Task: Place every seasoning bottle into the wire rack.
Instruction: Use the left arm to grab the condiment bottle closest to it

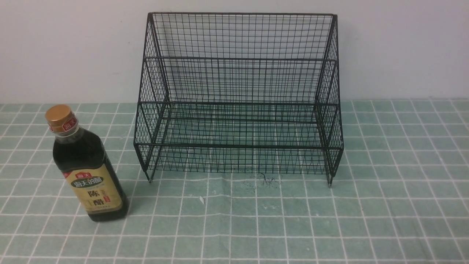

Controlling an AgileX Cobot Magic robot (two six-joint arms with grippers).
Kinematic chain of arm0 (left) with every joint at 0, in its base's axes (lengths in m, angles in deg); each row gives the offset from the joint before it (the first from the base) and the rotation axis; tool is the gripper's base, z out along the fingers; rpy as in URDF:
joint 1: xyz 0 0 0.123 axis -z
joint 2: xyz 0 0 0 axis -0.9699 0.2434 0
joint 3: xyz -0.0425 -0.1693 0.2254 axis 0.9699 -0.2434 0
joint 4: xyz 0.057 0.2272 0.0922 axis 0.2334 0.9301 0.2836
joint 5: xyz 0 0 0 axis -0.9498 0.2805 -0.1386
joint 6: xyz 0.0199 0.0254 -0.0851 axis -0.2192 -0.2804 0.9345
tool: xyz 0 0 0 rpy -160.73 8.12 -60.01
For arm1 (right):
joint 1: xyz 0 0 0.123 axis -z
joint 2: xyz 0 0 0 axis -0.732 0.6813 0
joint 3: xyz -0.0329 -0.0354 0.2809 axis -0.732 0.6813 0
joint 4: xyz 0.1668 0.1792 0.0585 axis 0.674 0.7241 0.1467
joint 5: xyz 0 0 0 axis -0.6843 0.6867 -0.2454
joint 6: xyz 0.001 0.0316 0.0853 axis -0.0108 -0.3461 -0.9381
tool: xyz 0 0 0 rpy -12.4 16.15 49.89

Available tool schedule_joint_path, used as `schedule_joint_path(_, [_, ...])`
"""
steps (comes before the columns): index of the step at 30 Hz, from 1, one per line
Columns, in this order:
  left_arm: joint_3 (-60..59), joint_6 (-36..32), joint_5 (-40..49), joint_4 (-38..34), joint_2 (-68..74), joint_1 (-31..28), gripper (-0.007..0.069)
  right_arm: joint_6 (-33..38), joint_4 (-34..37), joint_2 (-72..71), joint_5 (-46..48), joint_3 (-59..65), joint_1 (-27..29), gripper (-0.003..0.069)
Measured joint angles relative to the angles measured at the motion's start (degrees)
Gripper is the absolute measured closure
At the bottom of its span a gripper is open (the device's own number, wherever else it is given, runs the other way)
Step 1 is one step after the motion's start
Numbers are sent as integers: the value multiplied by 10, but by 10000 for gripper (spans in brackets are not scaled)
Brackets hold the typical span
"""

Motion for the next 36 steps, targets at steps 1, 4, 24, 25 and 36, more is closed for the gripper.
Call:
schedule_joint_path(1, [11, 9, 9, 14, 23, 0, 613, 0, 0, 0, 0, 0, 0, 673])
schedule_joint_path(4, [42, 31, 19, 60, 79, 0, 571, 0, 0, 0, 0, 0, 0, 673])
schedule_joint_path(24, [213, 88, -162, 196, 559, 0, 134, 0, 0, 0, 0, 0, 0, 673])
schedule_joint_path(25, [225, 86, -171, 187, 587, 0, 134, 0, 0, 0, 0, 0, 0, 673])
schedule_joint_path(36, [247, 83, -180, 175, 723, 0, 166, 0, 0, 0, 0, 0, 0, 673])
